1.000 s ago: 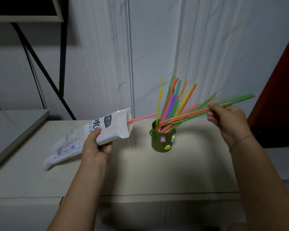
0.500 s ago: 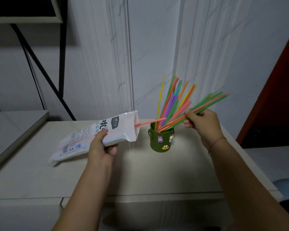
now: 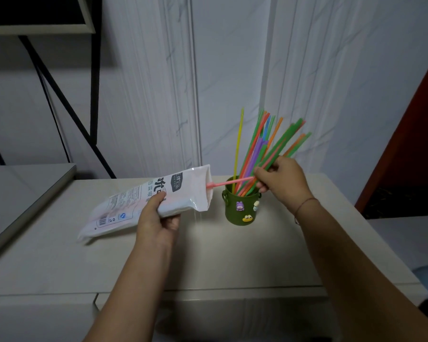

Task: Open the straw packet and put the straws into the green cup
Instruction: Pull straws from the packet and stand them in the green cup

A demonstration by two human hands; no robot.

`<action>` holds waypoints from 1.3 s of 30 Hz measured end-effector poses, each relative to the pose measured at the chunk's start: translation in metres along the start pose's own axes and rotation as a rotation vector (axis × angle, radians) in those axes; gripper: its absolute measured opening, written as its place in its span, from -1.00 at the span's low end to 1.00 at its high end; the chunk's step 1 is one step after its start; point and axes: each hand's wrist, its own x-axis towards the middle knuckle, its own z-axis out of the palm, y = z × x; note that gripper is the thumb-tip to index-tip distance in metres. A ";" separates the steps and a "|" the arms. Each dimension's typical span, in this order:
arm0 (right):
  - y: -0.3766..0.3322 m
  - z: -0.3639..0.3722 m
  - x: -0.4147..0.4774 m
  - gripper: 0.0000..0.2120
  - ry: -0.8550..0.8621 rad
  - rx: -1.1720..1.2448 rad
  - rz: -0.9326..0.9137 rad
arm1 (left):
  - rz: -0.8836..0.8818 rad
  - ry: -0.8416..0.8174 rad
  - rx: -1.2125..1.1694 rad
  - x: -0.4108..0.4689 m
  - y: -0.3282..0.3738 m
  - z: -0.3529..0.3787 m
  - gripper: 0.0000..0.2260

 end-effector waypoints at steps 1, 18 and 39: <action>0.003 0.005 0.000 -0.97 -0.011 0.008 0.020 | -0.004 0.000 -0.003 0.000 0.000 0.000 -0.86; 0.023 0.006 -0.009 -0.81 0.124 0.499 0.296 | 0.017 -0.022 0.004 -0.005 0.000 0.002 -0.86; -0.001 0.024 -0.036 -0.70 -0.270 1.110 0.854 | 0.466 -0.287 0.367 -0.023 -0.002 0.007 -0.58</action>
